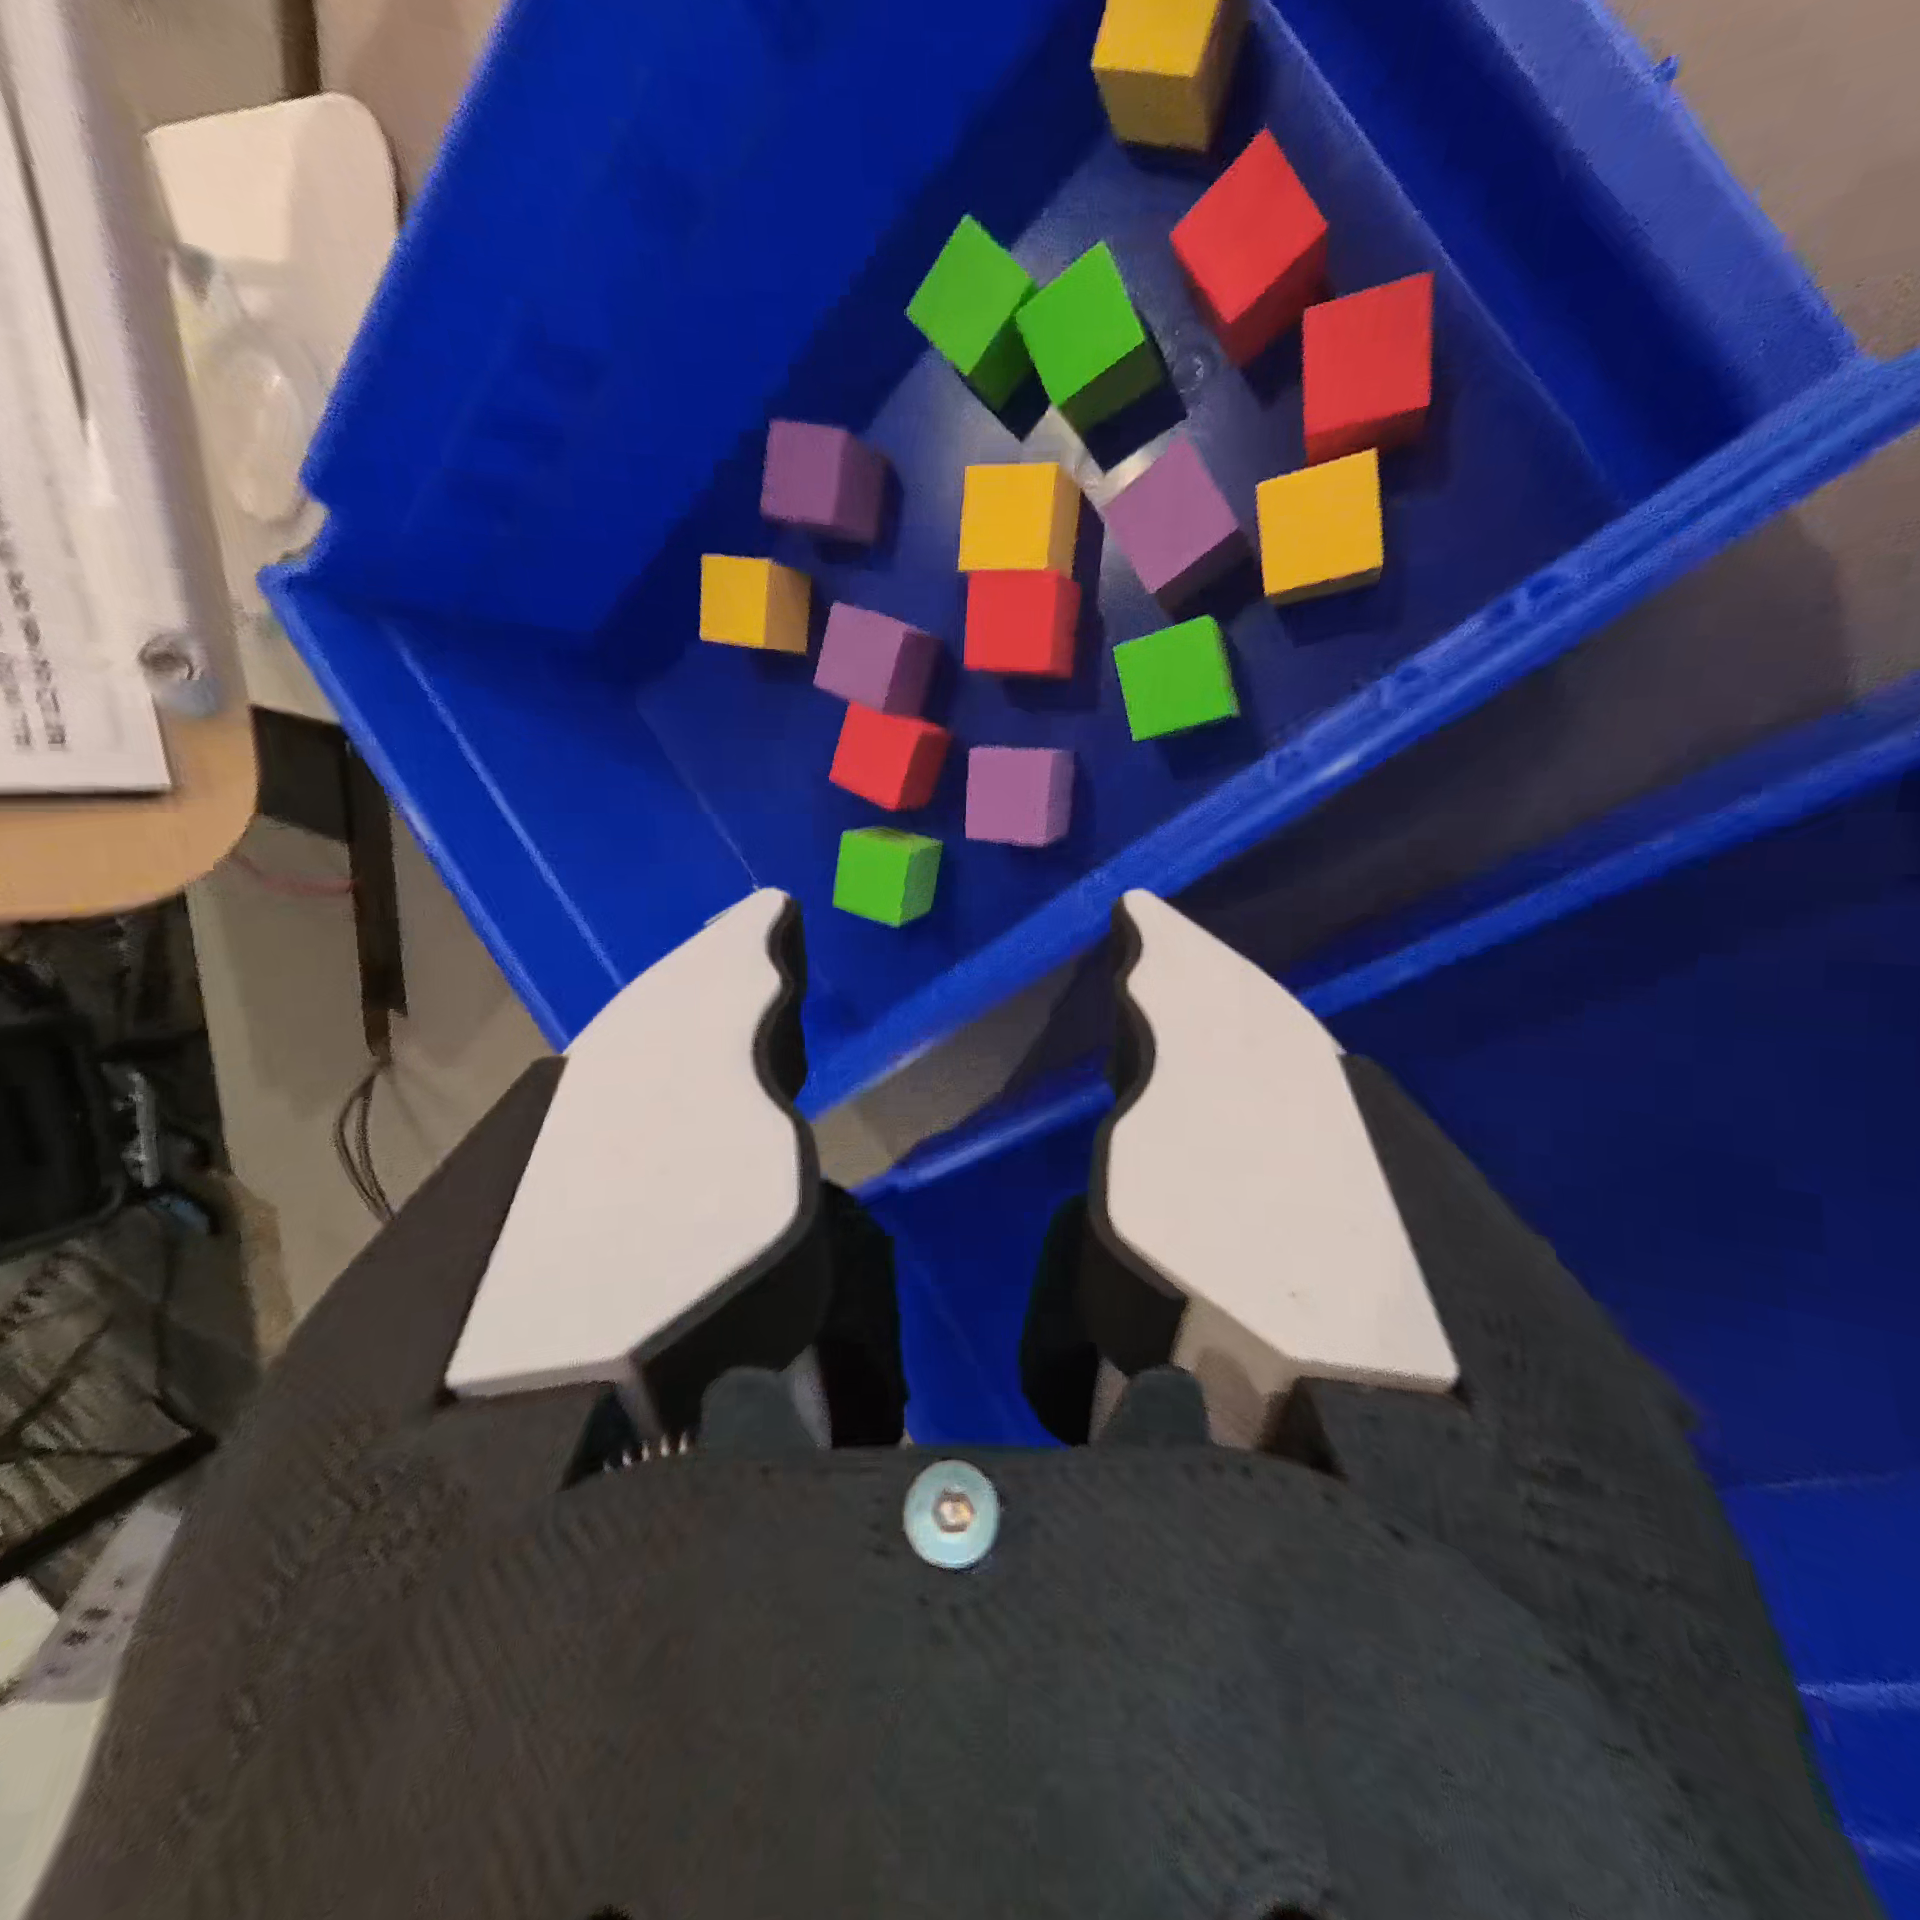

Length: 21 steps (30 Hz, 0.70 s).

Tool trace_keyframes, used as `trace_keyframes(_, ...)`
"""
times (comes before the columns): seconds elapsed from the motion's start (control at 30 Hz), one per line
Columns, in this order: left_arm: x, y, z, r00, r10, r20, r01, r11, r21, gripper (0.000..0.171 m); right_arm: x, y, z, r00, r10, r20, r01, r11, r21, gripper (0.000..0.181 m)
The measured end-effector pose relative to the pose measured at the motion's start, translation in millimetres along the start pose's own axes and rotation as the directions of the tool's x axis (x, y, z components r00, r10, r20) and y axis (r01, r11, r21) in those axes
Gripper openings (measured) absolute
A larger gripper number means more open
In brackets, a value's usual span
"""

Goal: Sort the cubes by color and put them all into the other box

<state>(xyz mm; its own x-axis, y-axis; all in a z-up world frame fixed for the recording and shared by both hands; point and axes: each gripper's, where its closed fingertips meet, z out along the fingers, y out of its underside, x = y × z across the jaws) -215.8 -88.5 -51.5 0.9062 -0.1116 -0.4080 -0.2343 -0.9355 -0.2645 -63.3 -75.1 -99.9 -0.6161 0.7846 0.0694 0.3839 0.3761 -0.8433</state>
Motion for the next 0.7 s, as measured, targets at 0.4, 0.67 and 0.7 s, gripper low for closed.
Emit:
trace_keyframes(0.4,-3,-8,16,0.982,0.152,-0.109,-0.158,0.986,-0.051,0.053,21,16,-21,0.999,-0.015,0.031,0.016,1.0,-0.027,0.006)
trace_keyframes(0.67,5,10,2,0.95,0.225,-0.216,-0.244,0.967,-0.066,0.05,23,19,-26,0.999,-0.031,0.045,0.032,0.999,-0.038,0.006)
trace_keyframes(0.7,4,12,5,0.947,0.246,-0.208,-0.268,0.959,-0.088,0.048,23,19,-26,0.998,-0.028,0.049,0.03,0.999,-0.041,0.006)
